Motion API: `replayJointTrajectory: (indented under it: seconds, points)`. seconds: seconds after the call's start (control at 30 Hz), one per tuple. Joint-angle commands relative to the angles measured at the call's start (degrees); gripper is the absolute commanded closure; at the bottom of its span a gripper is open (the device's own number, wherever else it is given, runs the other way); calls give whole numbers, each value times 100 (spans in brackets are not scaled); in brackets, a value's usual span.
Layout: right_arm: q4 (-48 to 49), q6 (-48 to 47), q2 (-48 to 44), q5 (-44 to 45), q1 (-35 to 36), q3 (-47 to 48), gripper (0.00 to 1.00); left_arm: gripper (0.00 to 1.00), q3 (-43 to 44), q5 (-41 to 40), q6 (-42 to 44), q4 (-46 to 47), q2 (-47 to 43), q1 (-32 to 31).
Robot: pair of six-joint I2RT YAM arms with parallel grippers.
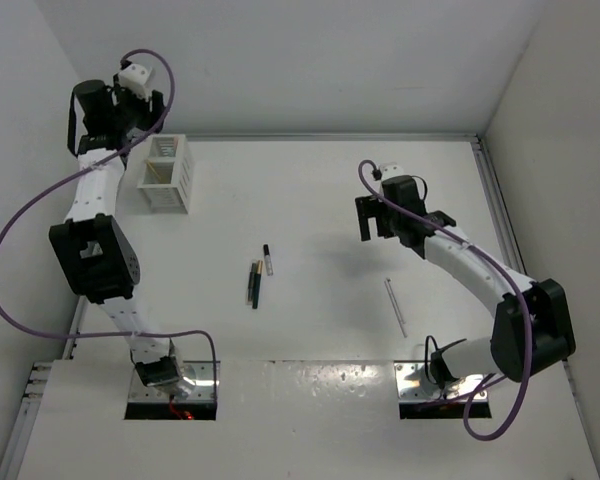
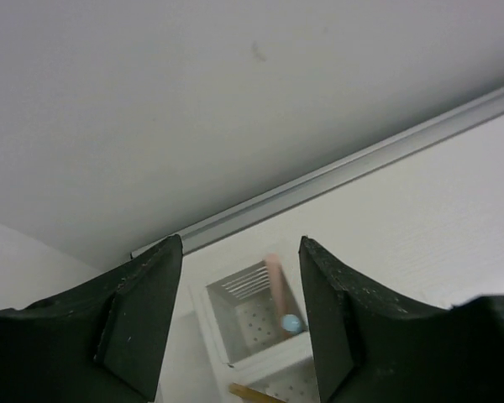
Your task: Organize the makeup
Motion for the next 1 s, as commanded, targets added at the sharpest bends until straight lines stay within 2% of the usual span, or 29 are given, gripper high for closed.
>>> replayJointTrajectory:
  seconds: [0.0, 0.1, 0.17, 0.3, 0.33, 0.4, 0.5, 0.67, 0.97]
  points:
    - [-1262, -145, -126, 1098, -5, 268, 0, 37, 267, -468, 950, -1698, -654, -593]
    - [-1589, -233, -187, 898, -92, 173, 1, 39, -48, -891, 1118, -2455, -1023, -1129]
    - [-1485, -173, -336, 363, -171, -125, 8, 39, -364, -1049, 1179, -2710, -1251, -1410]
    - [-1344, -23, -626, -236, -409, -601, 25, 40, -1919, -1286, 1040, -2869, -2303, -2210]
    - [-1370, 29, -644, -333, -418, -663, 25, 40, -2479, -1287, 900, -2869, -2490, -2351]
    - [-1414, 65, -706, -413, -444, -690, 27, 40, -2992, -1358, 784, -2922, -2946, -2729]
    - [-1502, 196, -741, -510, -462, -786, 29, 40, -3748, -1358, 548, -3027, -3168, -3125]
    - [-1634, 434, -820, -571, -462, -848, 29, 38, -4416, -604, 309, -3020, -3169, -3292]
    - [-1915, 689, -1276, -265, -453, -1216, 29, 34, -4550, -901, -113, -2475, -2176, -3679]
